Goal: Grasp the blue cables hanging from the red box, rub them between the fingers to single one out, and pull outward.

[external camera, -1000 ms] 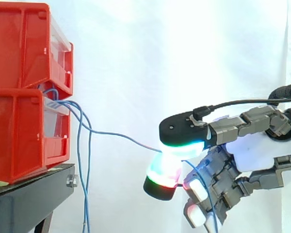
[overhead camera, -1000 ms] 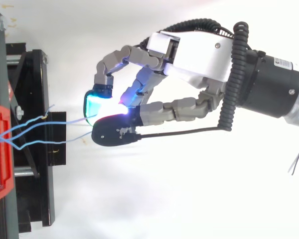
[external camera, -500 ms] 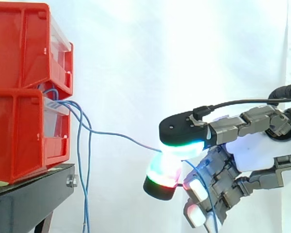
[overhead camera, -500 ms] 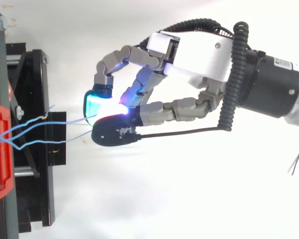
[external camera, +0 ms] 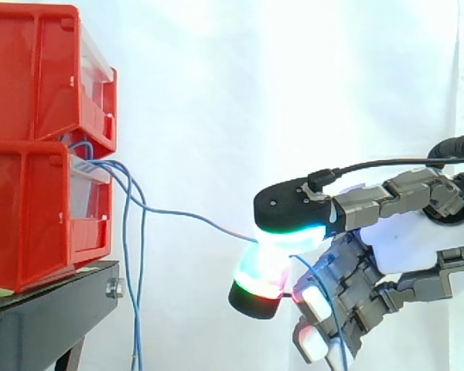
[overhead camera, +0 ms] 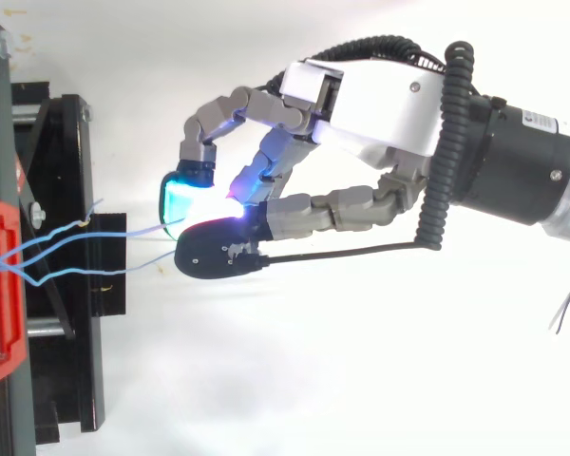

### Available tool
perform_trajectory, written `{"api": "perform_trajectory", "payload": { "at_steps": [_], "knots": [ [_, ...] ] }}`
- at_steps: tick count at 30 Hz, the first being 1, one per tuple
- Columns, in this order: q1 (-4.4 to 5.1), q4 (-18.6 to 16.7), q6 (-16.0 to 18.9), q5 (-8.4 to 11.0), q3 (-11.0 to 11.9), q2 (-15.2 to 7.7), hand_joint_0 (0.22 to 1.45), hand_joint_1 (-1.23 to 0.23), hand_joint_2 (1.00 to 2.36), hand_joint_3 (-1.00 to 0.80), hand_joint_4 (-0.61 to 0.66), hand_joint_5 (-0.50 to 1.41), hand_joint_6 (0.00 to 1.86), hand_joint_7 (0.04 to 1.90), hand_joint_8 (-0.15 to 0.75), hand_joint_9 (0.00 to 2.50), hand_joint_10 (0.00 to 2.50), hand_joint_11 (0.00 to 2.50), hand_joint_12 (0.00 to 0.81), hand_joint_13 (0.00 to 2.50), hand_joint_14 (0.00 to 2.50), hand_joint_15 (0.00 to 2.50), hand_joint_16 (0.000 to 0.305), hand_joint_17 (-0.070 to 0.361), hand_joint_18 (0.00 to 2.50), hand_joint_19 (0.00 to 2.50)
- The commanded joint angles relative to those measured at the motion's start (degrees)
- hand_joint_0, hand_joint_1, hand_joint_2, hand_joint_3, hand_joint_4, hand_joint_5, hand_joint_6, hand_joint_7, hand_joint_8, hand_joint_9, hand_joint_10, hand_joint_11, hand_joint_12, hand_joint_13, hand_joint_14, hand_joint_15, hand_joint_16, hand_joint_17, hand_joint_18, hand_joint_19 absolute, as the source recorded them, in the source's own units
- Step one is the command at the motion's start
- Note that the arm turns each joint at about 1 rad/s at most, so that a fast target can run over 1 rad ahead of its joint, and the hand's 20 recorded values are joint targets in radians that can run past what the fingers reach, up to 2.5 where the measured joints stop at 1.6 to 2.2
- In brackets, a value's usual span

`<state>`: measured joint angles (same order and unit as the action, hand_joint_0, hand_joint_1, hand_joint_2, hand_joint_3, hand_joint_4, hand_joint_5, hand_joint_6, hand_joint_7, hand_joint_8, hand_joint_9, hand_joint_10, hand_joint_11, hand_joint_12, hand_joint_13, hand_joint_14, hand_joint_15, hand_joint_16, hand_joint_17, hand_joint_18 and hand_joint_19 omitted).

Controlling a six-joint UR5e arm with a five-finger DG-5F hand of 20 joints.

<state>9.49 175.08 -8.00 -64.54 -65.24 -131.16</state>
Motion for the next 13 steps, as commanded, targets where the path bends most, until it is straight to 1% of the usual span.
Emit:
{"api": "perform_trajectory", "payload": {
  "at_steps": [1, 13],
  "knots": [
    [0.00, 0.0, 0.0, 0.03, -0.1, -0.1, 0.62, -0.78, 1.01, 0.05, 0.03, -0.13, 0.91, 1.11, 0.367, 1.18, 0.02, 0.73, 0.440, 1.05, 0.02, 0.59, 0.066, 0.149, 0.94, 0.51],
    [0.00, 0.0, 0.0, 0.03, -0.1, 0.0, 0.62, -0.78, 1.01, 0.05, 0.03, -0.13, 0.91, 1.11, 0.369, 1.18, 0.02, 0.73, 0.441, 1.06, 0.02, 0.59, 0.067, 0.150, 0.94, 0.51]
  ]
}}
